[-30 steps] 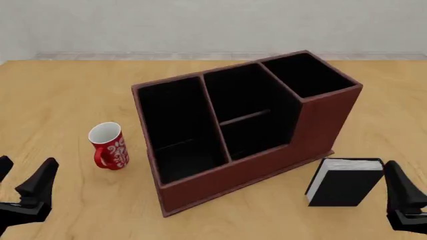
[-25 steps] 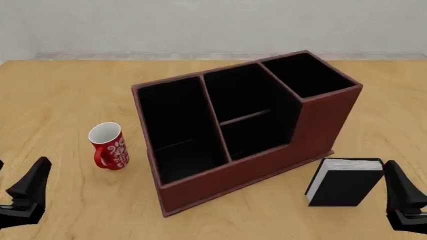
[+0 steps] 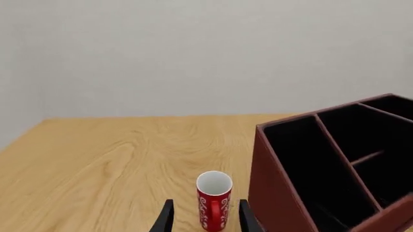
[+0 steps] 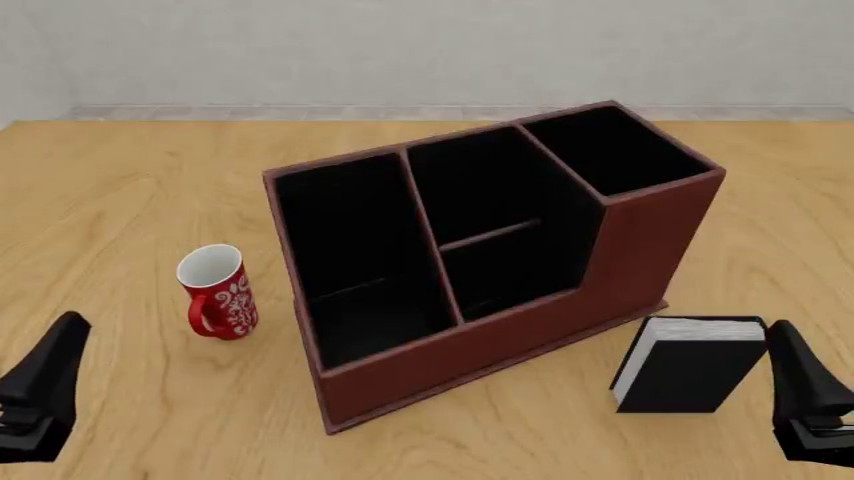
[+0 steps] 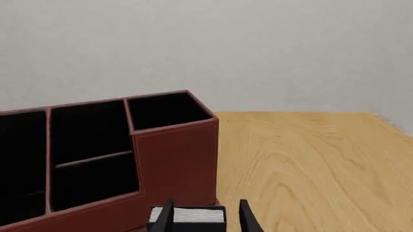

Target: Pick up the book and place it in the back compartment of the caddy.

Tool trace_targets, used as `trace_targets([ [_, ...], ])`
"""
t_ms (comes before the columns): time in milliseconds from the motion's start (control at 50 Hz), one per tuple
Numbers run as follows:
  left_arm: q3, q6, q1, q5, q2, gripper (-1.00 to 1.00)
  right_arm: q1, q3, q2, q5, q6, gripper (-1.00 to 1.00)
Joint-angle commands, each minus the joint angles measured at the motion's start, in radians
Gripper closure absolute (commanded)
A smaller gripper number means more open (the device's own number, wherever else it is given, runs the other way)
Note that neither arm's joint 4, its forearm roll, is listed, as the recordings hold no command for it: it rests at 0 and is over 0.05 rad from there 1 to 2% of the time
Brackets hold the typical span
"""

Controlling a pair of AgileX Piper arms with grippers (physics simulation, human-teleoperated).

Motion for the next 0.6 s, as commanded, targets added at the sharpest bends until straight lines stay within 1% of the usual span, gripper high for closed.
trace_targets([
  [20, -0.048, -0.012, -0.091, 0.037, -0.001, -1.0, 0.001, -0.001, -0.005, 0.001, -0.005, -1.0],
  [60, -0.063, -0.014, -0.106, 0.043, 0.002, -1.0, 0.001, -0.002, -0.007, 0.001, -0.01, -1.0],
  [100, -0.084, -0.018, -0.124, 0.05, 0.011, -1.0, 0.0, 0.002, 0.012, -0.009, 0.006, -1.0],
  [140, -0.094, -0.017, -0.134, 0.049, 0.019, -1.0, -0.001, 0.001, 0.015, -0.009, 0.009, -1.0],
  [200, -0.129, -0.013, -0.16, 0.042, 0.048, -1.0, 0.001, 0.0, -0.006, -0.003, -0.01, -1.0],
  [260, -0.142, -0.015, -0.209, 0.004, 0.112, -1.0, 0.0, 0.001, 0.01, -0.004, 0.008, -1.0],
  [300, -0.146, -0.009, -0.243, -0.027, 0.159, -1.0, 0.0, 0.0, 0.006, -0.001, 0.007, -1.0],
  [320, -0.146, -0.009, -0.243, -0.027, 0.159, -1.0, 0.0, 0.0, 0.006, 0.0, 0.007, -1.0],
  [340, -0.133, -0.008, -0.259, -0.067, 0.193, -1.0, 0.001, -0.001, -0.005, 0.001, -0.005, -1.0],
  [360, -0.135, -0.011, -0.267, -0.078, 0.208, -1.0, 0.001, 0.0, -0.005, -0.002, -0.008, -1.0],
  [420, -0.144, -0.011, -0.304, -0.122, 0.267, -1.0, 0.0, 0.001, 0.005, -0.002, 0.004, -1.0],
  [440, -0.144, -0.005, -0.323, -0.143, 0.291, -1.0, 0.0, 0.001, 0.012, -0.007, 0.009, -1.0],
  [480, -0.143, -0.002, -0.351, -0.194, 0.349, -1.0, 0.001, -0.001, -0.003, 0.002, -0.001, -1.0],
  [520, -0.156, 0.024, -0.401, -0.225, 0.417, -1.0, 0.001, -0.001, -0.007, 0.0, -0.008, -1.0],
  [540, -0.156, 0.024, -0.401, -0.226, 0.418, -1.0, 0.001, -0.001, -0.007, 0.0, -0.008, -1.0],
  [600, -0.167, 0.031, -0.437, -0.266, 0.473, -1.0, 0.0, 0.001, 0.012, -0.007, 0.008, -1.0],
])
